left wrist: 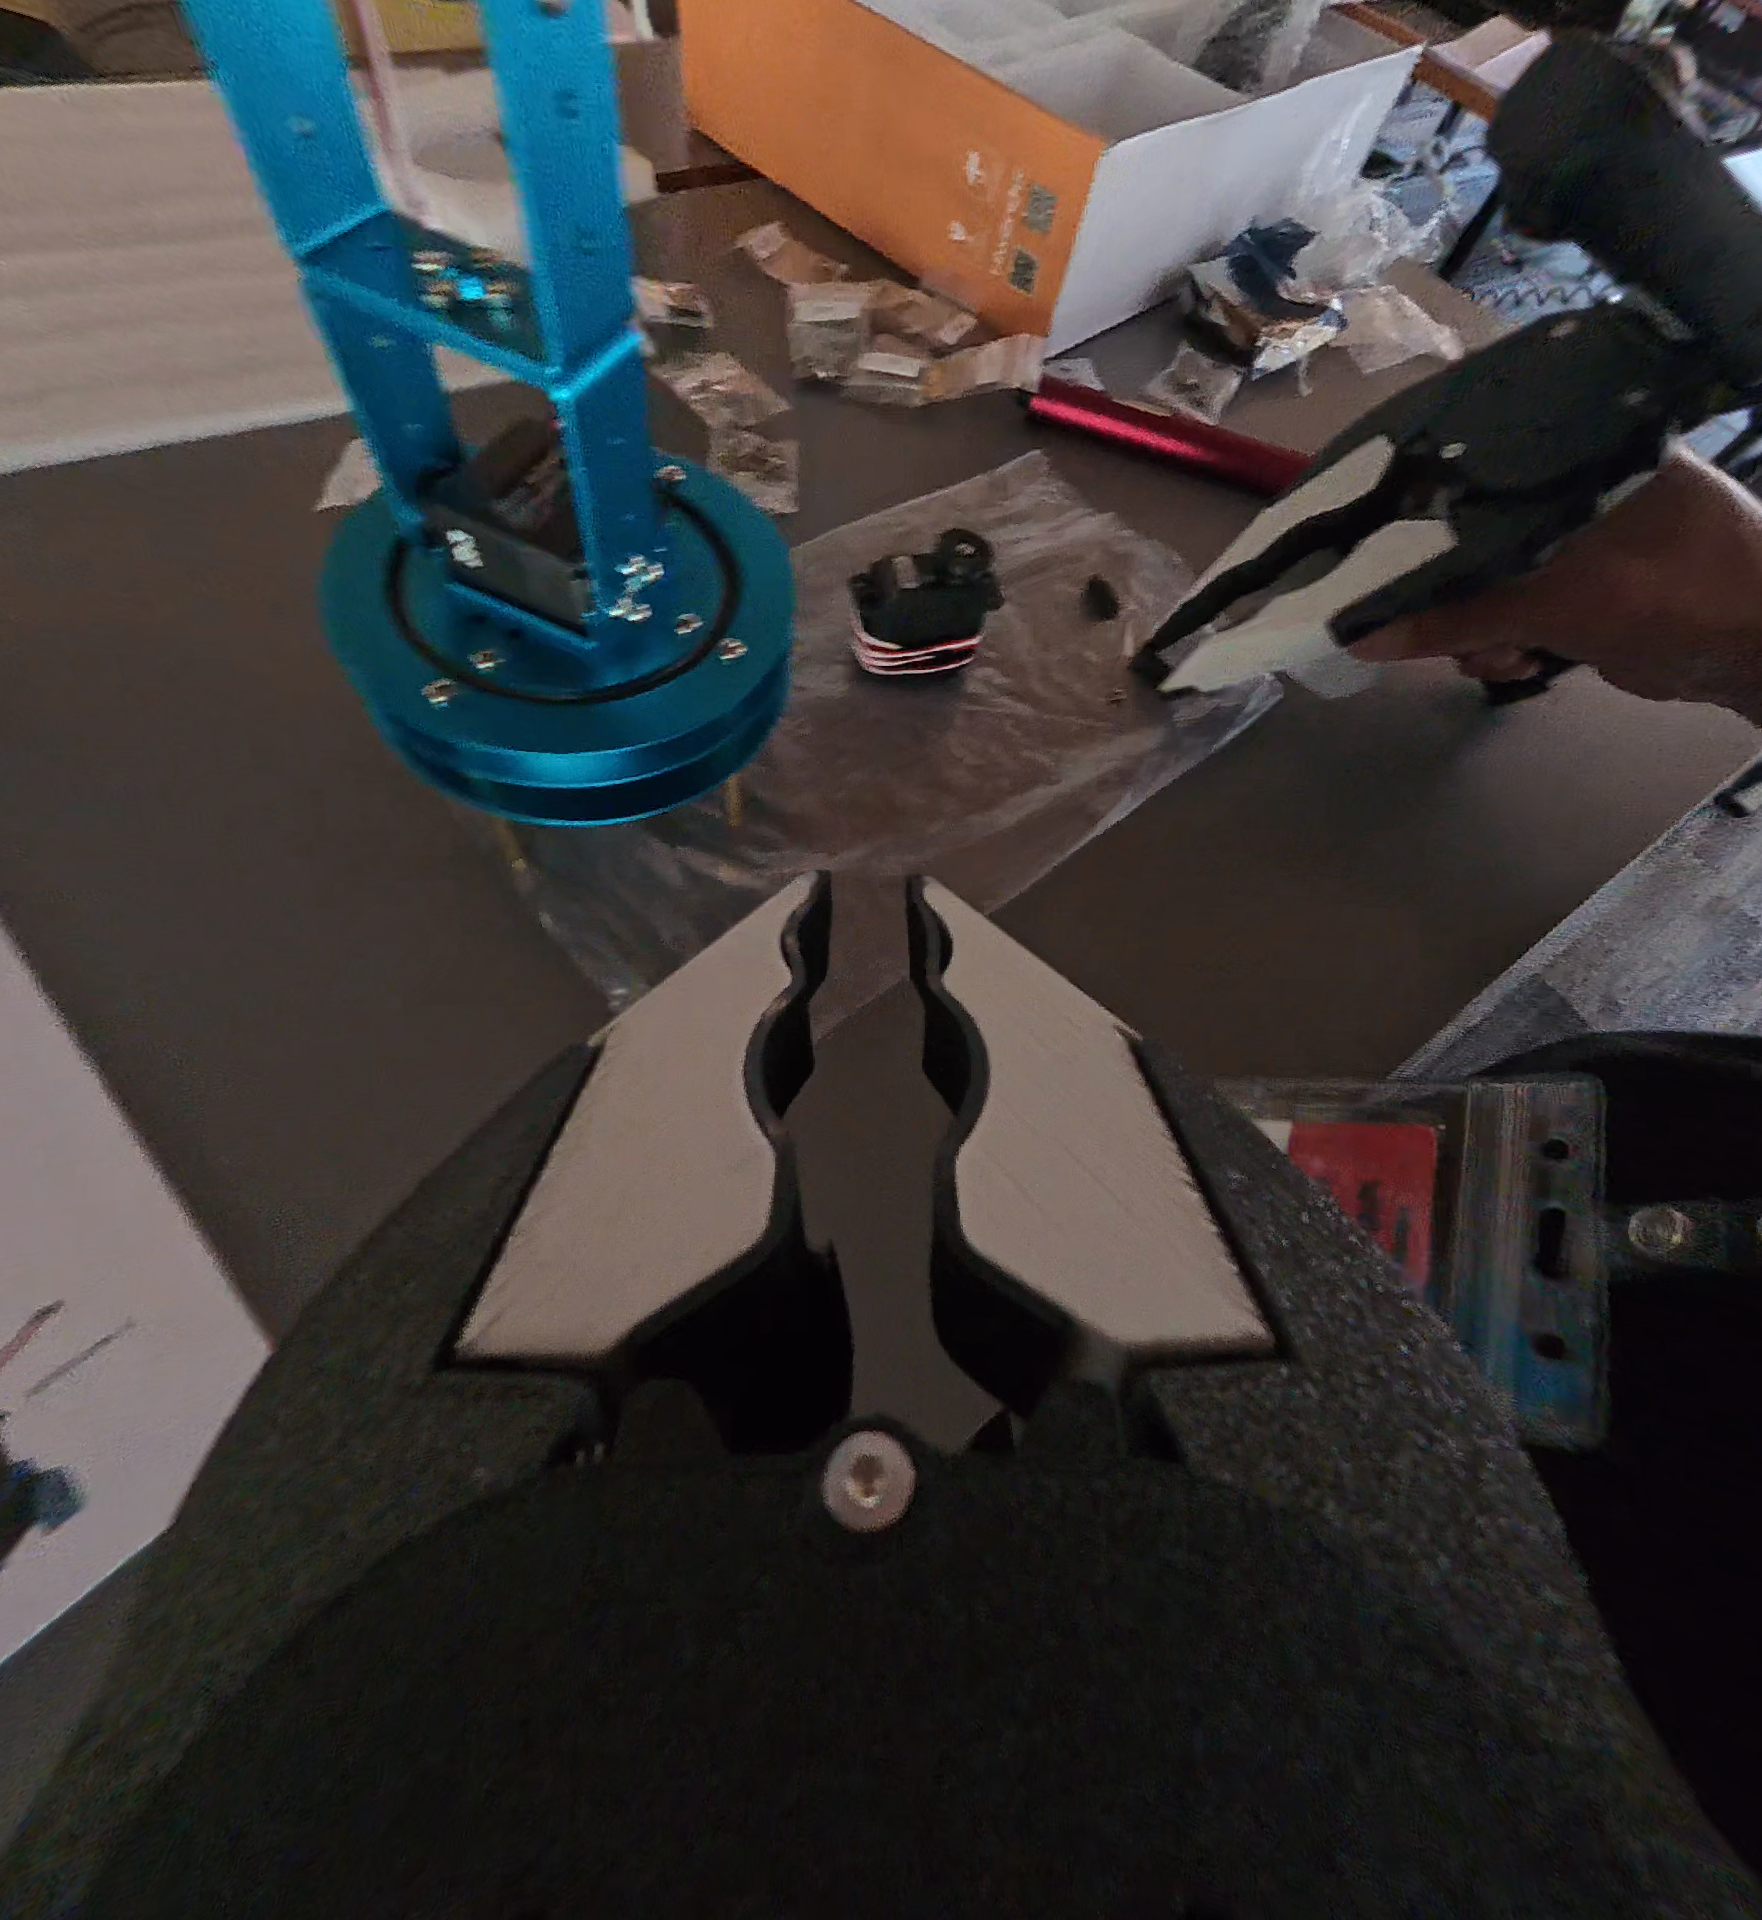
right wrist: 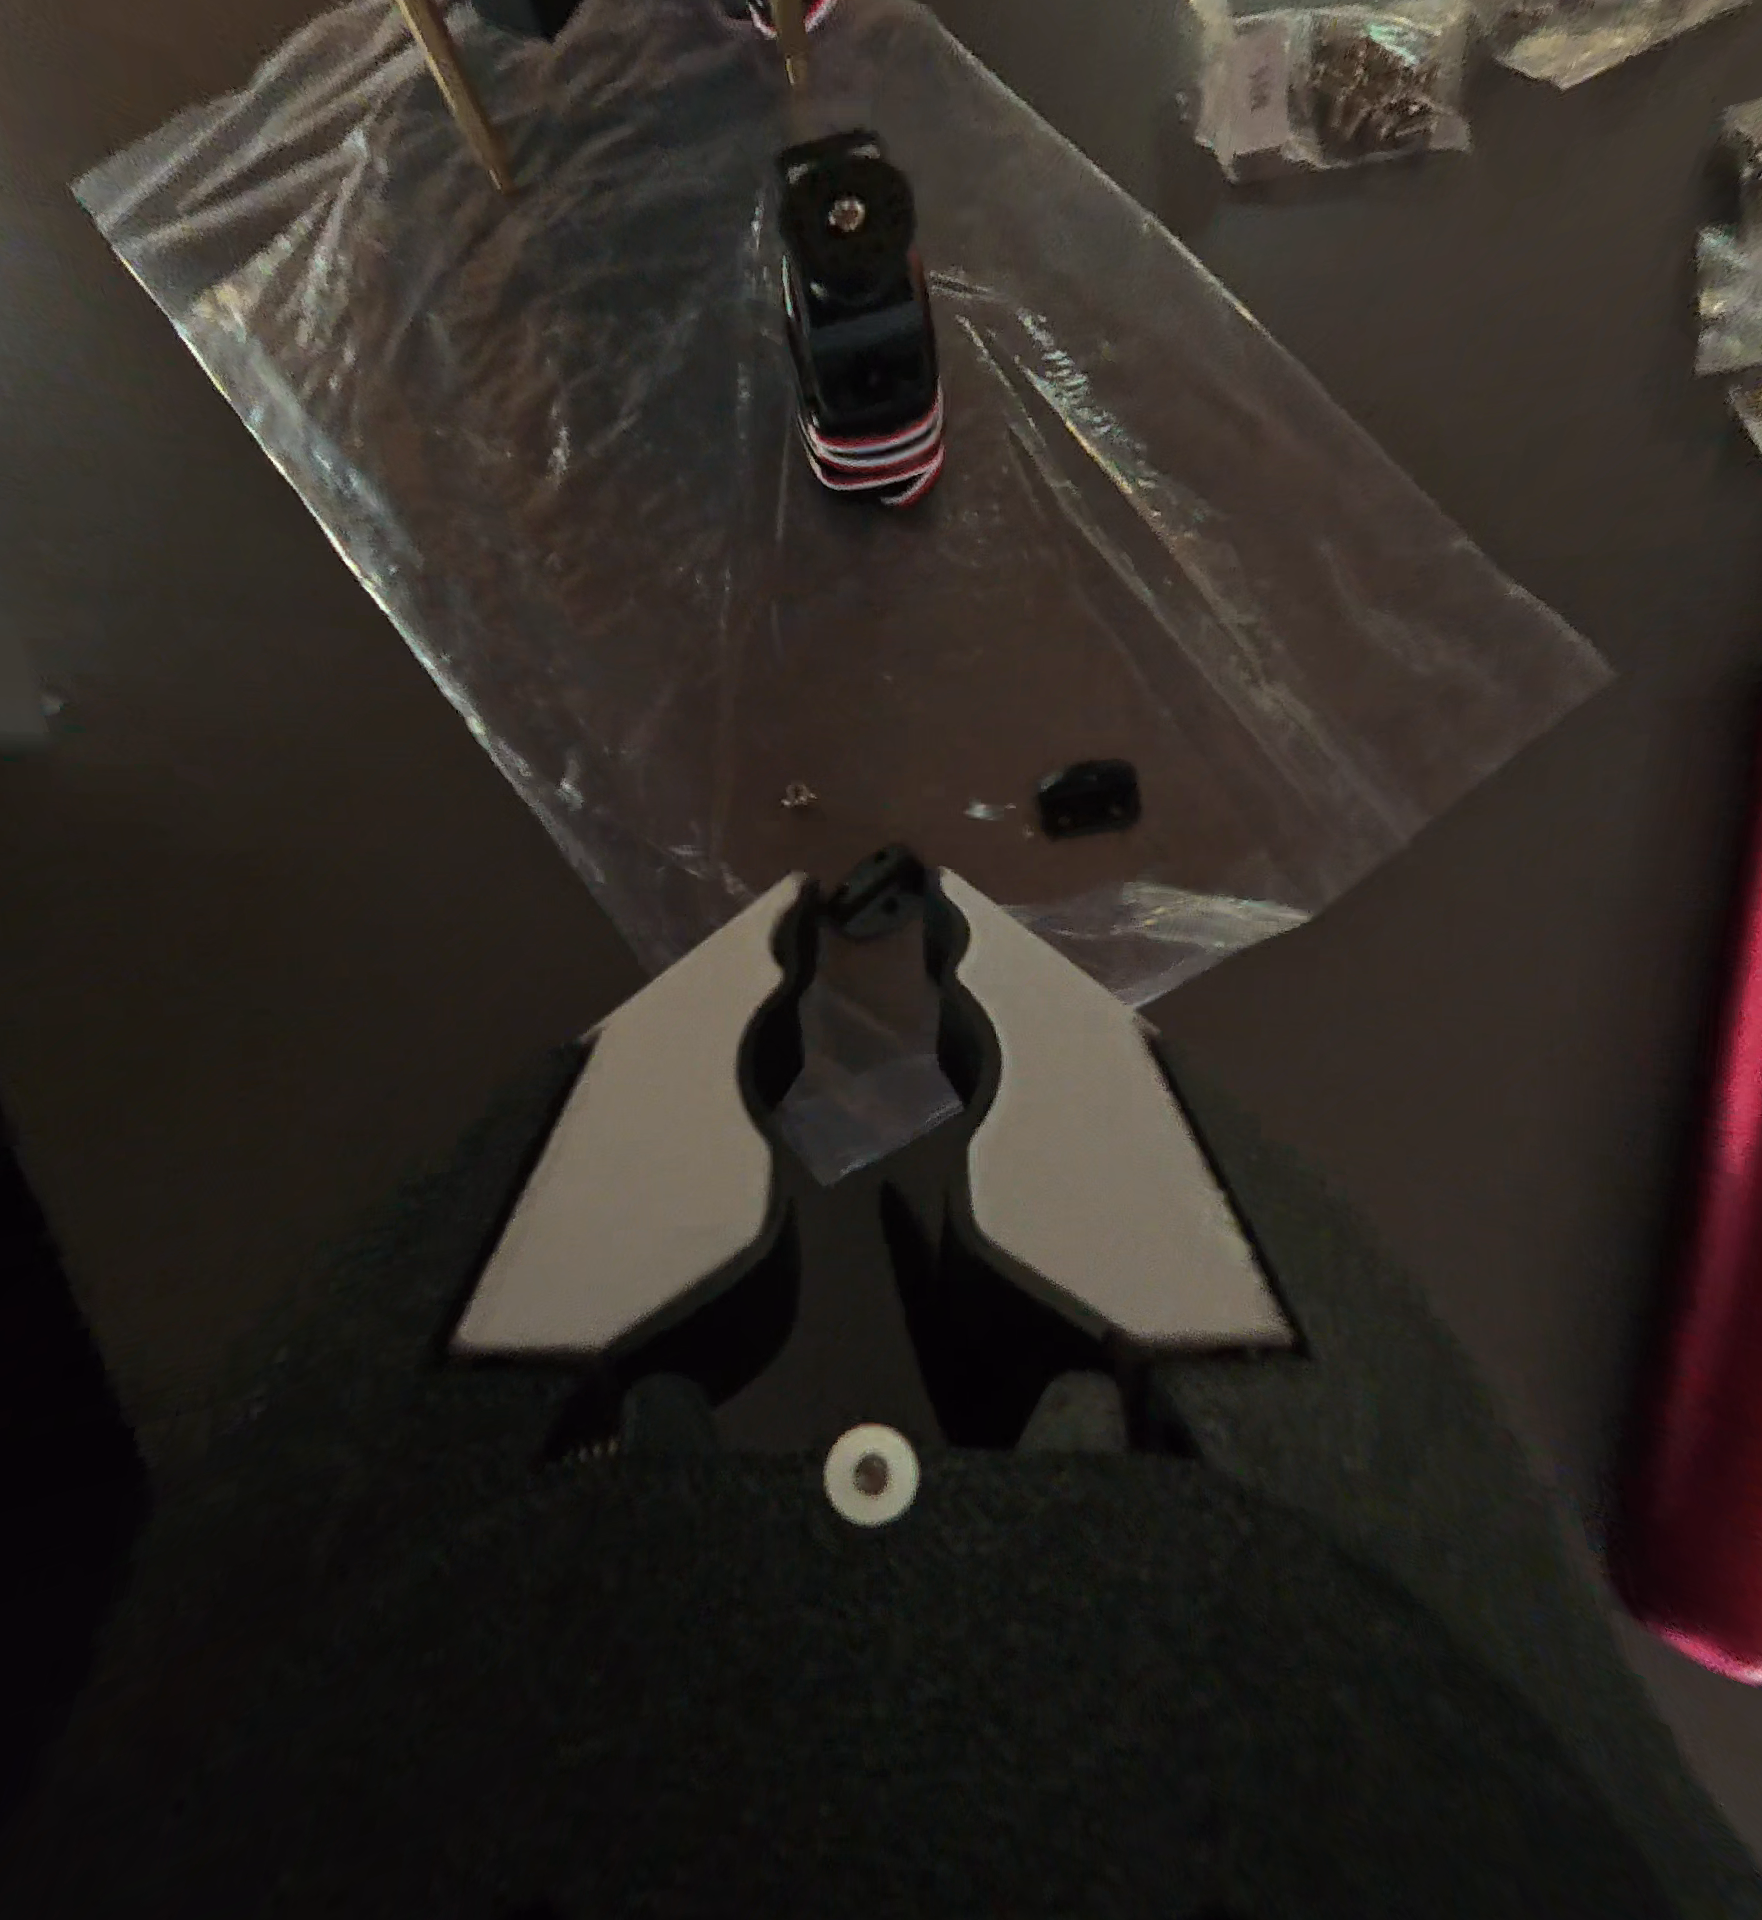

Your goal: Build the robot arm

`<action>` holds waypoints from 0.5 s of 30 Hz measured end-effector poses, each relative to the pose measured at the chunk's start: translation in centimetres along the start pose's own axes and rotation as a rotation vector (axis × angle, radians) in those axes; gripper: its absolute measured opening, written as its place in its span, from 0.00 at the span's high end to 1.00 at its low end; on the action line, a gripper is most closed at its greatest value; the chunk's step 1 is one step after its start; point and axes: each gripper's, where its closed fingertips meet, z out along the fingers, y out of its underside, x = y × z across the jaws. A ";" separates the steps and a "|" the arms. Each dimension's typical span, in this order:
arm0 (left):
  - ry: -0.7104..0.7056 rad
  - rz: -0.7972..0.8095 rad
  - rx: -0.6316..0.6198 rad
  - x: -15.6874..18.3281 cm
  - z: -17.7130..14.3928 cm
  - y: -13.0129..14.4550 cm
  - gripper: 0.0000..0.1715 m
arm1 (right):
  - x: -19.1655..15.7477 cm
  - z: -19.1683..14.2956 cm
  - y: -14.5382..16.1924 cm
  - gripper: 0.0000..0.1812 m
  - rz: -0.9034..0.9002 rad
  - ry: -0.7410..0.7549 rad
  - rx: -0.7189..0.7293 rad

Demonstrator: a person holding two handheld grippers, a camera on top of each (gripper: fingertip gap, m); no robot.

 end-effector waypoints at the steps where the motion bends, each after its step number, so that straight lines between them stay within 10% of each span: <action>1: 0.012 -0.005 -0.002 0.8 0.3 -0.1 0.92 | 0.0 0.0 0.0 0.90 -0.023 -0.008 -0.010; 15: 0.345 -0.325 -0.124 3.6 2.4 1.9 0.91 | -3.4 -2.1 -4.5 0.96 -0.195 0.084 0.124</action>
